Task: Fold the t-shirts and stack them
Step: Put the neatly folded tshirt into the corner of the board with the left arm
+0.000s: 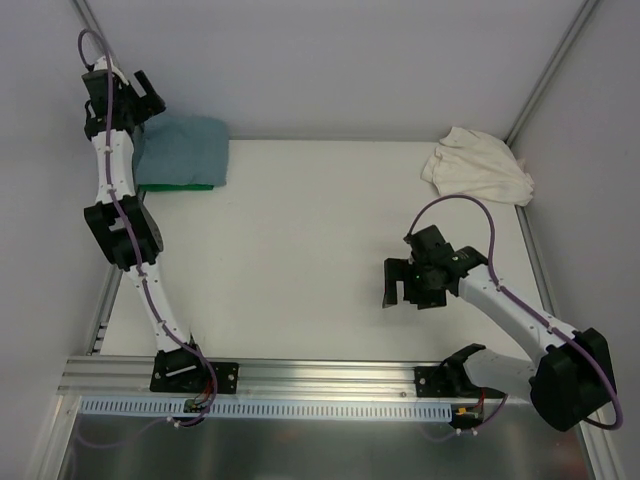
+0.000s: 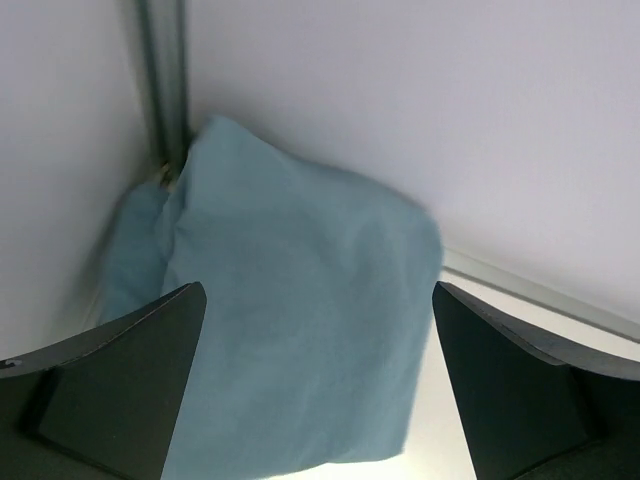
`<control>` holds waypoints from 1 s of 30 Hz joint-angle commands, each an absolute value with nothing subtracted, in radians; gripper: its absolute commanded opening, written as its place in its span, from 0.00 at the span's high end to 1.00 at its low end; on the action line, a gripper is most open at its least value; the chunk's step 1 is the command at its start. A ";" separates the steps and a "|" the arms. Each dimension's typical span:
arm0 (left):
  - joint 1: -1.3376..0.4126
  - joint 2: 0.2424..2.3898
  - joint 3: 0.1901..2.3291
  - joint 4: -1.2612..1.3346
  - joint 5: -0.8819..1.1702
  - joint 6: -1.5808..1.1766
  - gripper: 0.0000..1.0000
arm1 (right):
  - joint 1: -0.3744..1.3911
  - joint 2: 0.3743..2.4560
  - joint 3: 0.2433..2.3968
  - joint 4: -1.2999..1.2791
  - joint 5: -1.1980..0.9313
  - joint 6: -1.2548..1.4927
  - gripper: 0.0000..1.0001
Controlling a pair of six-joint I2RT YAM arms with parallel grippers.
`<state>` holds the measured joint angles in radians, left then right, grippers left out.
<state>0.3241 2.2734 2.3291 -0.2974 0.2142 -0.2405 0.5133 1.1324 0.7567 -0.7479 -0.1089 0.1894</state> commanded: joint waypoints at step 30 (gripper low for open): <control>-0.210 1.274 1.205 -0.236 0.216 -0.195 0.01 | 0.509 0.944 0.867 -0.805 -0.066 0.140 0.00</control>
